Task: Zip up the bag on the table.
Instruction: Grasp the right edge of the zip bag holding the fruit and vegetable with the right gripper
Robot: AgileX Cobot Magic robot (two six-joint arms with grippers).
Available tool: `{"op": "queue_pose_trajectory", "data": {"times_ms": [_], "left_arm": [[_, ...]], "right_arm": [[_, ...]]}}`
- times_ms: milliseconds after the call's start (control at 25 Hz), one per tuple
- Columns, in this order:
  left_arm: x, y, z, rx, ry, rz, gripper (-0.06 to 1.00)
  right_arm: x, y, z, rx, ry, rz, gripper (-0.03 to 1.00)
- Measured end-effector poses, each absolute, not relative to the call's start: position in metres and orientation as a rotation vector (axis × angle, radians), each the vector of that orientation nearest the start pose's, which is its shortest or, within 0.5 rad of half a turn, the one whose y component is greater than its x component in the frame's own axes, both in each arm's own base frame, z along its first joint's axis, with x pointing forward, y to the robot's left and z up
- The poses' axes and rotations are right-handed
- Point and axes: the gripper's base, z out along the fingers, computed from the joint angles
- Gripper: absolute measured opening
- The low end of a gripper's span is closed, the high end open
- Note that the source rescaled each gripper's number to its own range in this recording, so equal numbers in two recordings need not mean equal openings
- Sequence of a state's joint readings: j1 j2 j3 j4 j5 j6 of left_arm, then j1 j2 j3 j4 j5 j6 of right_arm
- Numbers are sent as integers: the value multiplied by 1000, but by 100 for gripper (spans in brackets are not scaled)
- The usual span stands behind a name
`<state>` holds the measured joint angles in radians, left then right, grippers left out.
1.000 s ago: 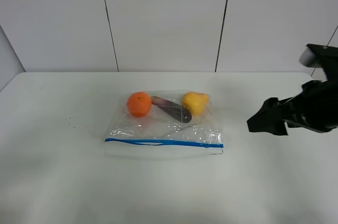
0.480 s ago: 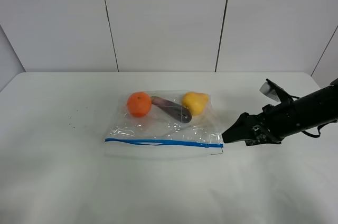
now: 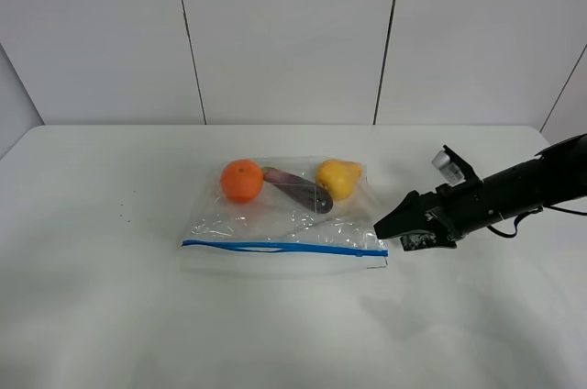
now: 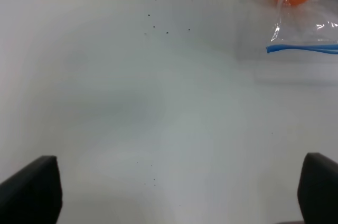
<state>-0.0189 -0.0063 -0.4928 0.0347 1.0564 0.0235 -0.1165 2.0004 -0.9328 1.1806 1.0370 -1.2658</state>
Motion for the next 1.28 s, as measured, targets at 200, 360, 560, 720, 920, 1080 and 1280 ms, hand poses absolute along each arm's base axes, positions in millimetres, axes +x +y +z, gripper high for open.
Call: {"op": "queue_pose_trajectory", "data": {"times_ms": [200, 360, 560, 720, 920, 1080, 1280], "left_arm": [[-5, 3, 276, 42, 2040, 44, 100], [-5, 3, 276, 42, 2040, 44, 100], [-5, 3, 276, 42, 2040, 44, 100], [-5, 3, 276, 42, 2040, 44, 100], [-5, 3, 276, 42, 2040, 44, 100], [-5, 3, 276, 42, 2040, 44, 100], [-5, 3, 276, 42, 2040, 44, 100]], "right_arm": [[319, 38, 107, -381, 2555, 1297, 100], [319, 38, 107, -377, 2548, 1299, 100], [322, 35, 104, -346, 2572, 1222, 100], [324, 34, 102, -337, 2580, 1190, 100], [324, 34, 89, -289, 2603, 1225, 100], [325, 36, 80, -225, 2595, 1279, 100], [327, 37, 78, -198, 2567, 1303, 100]]}}
